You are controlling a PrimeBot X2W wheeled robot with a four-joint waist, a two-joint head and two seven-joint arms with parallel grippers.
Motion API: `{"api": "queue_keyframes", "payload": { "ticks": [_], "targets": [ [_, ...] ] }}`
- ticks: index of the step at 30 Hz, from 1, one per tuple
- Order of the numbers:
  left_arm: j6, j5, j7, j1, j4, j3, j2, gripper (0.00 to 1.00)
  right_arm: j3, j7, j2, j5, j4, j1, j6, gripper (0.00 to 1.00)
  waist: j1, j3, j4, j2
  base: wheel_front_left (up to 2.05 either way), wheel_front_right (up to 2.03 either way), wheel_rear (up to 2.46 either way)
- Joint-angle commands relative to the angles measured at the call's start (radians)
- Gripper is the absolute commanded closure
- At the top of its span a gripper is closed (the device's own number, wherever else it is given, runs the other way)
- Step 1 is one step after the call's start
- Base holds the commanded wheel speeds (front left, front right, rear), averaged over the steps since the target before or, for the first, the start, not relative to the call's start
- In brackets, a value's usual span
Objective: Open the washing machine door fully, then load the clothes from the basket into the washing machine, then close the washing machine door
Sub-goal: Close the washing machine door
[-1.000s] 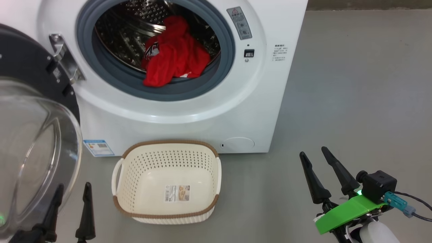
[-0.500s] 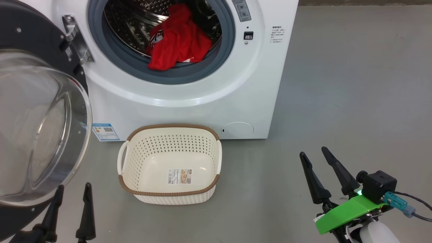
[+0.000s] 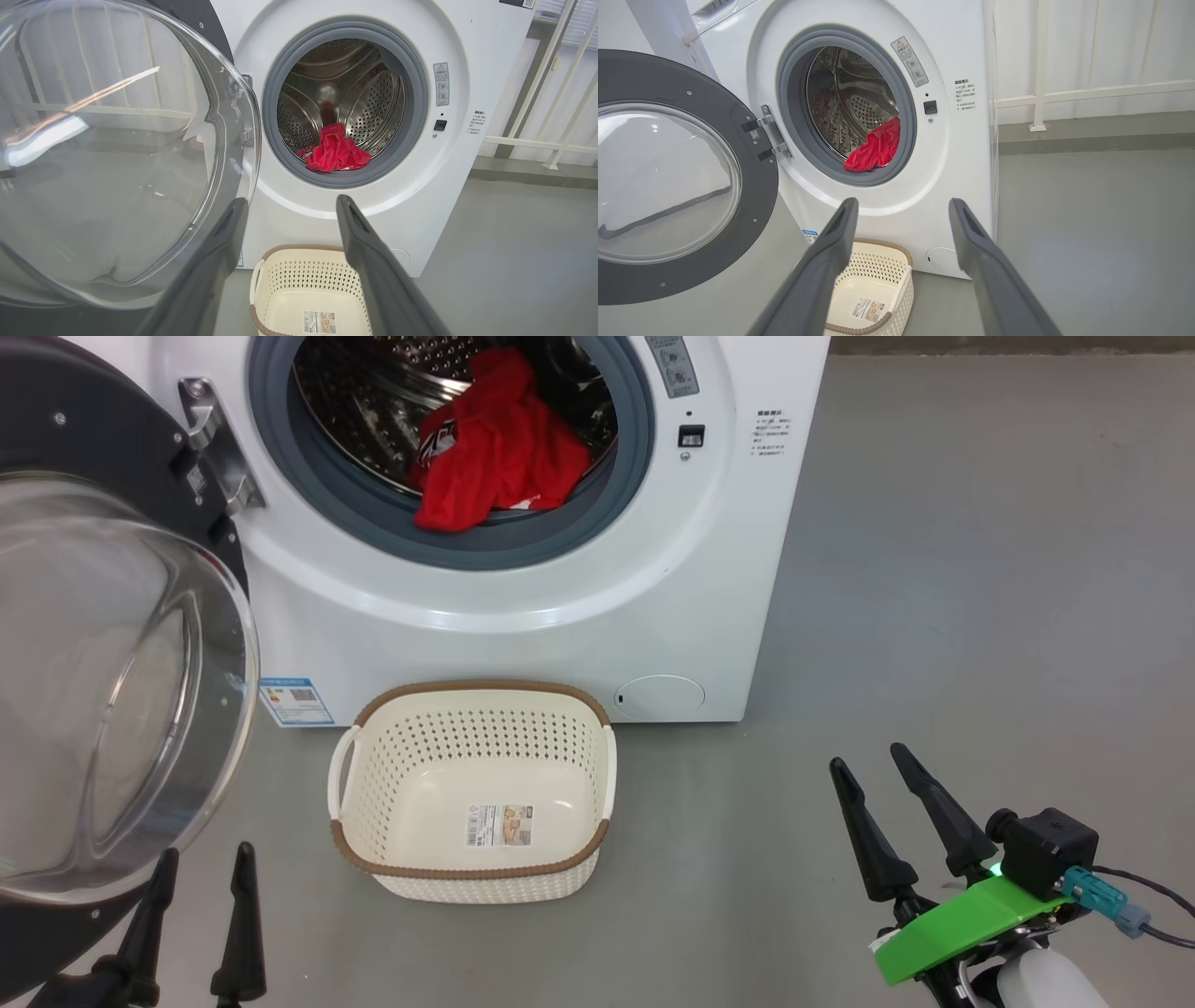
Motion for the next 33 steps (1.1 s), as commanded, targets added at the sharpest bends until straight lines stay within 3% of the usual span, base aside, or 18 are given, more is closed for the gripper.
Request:
{"api": "queue_keyframes", "payload": {
  "ticks": [1, 16, 33],
  "targets": [
    [-0.003, 0.01, -0.004, -0.032, -0.018, 0.03, 0.018, 0.0, 0.024, -0.005, -0.009, -0.001, -0.022, -0.018, 0.002, 0.0, 0.0, -0.002, 0.0, -0.0001, 0.0, 0.0, 0.0],
    [-0.003, 0.01, -0.004, -0.028, -0.007, 0.028, 0.018, 0.0, 0.03, -0.005, -0.016, 0.005, -0.017, -0.011, 0.002, 0.0, 0.0, -0.015, 0.015, -0.0001, 0.0, 0.0, 0.0],
    [0.013, 0.044, -0.004, -0.031, -0.008, 0.073, -0.021, 0.0, 0.035, -0.005, -0.02, 0.011, -0.009, -0.007, 0.002, 0.0, 0.0, -0.021, 0.163, -0.0001, 0.0, 0.0, 0.0]
  ]
}}
